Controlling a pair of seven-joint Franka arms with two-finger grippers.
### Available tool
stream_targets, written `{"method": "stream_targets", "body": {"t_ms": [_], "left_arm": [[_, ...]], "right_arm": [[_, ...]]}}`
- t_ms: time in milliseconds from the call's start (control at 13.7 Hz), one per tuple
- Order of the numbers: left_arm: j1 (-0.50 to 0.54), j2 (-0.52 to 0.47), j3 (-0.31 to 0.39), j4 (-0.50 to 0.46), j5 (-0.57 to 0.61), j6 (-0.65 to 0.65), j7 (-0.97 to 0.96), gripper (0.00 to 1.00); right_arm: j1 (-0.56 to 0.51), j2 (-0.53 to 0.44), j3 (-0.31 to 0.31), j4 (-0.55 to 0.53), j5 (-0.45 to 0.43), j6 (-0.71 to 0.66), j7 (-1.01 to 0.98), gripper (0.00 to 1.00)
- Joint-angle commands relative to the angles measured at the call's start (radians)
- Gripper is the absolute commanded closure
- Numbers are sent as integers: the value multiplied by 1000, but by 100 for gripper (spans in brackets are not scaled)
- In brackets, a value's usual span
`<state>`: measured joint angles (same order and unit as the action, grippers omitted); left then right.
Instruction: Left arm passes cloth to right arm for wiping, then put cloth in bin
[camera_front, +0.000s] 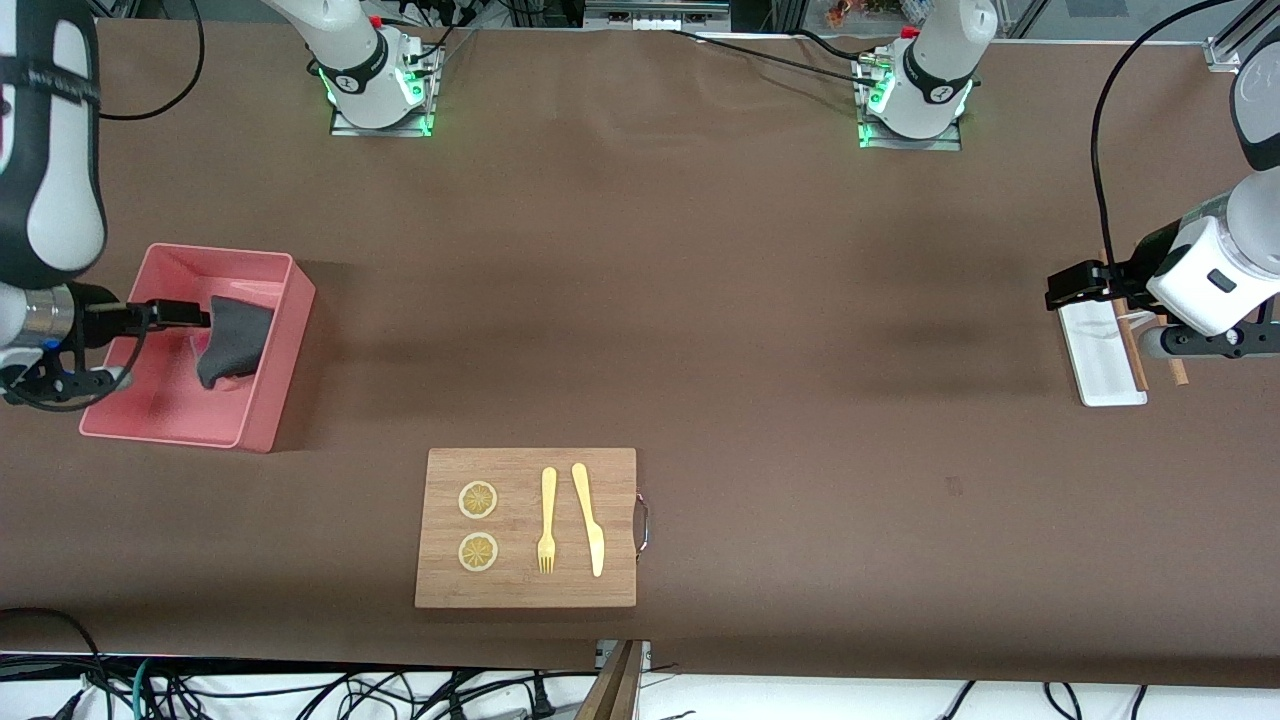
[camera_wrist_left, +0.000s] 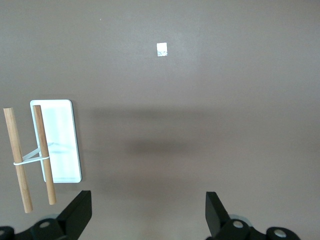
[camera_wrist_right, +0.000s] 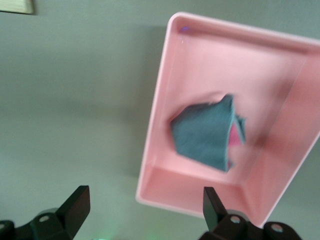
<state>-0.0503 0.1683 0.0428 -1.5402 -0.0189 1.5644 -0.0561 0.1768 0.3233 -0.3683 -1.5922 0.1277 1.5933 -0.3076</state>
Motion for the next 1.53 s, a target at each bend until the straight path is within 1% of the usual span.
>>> {"method": "stream_targets", "body": {"t_ms": [0,146,219,438,584,729,802,1021,1240,1459], "left_arm": [[4,0,-3,14,19,-15,5,0],[4,0,-3,14,19,-15,5,0],[4,0,-1,14,17,-15,5,0],[4,0,-3,14,19,-15,5,0],[4,0,-1,14,19,-15,5,0],[4,0,-3,14,19,-15,5,0],[4,0,-1,14,19,-15,5,0],[4,0,-1,14,17,-15,5,0],[4,0,-1,14,17,-15,5,0],[7,0,-1,12,17,-15,5,0]], "right_arm": [[-25,-93,107,-22,-63,-67,177,0],[-60,-147,181,-22,-62,-127,299,0],[-86,-173,212,-22,-57,-133,305,0],[-92,-256,272,-20,-57,-133,305,0],[-92,-296,278,-14,-80,-153,306,0],[-92,-320,279,35,-147,-165,306,0],[-92,-320,293,49,-166,-159,306,0],[-95,-336,298,51,-175,-156,309,0],[-114,-336,315,52,-166,-217,324,0],[-114,-339,313,52,-166,-216,358,0]]}}
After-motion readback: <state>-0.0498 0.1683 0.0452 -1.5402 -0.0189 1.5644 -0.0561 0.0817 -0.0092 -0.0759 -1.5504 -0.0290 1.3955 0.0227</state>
